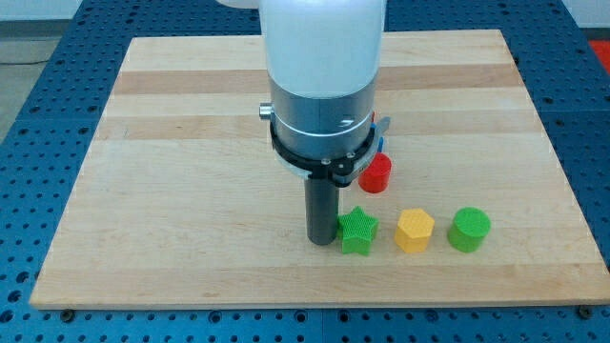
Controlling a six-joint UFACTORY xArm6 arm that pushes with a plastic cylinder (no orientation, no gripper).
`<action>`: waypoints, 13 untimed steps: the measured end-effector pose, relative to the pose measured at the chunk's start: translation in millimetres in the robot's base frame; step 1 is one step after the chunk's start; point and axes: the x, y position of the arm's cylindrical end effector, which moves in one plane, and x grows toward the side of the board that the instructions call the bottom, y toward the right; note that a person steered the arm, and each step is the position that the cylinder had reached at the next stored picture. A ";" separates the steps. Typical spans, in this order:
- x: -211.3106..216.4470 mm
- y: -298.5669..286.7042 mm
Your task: Move yellow heart to the bottom centre of the board
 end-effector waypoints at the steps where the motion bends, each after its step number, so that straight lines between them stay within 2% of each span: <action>1: 0.0 1.1; 2: -8.1 -4.8; 3: -46.9 -20.5; 5: -159.2 -34.4; 6: -197.1 -23.3; 8: -213.5 73.2; 9: -235.0 109.5; 10: -267.3 110.9; 13: -265.2 -4.3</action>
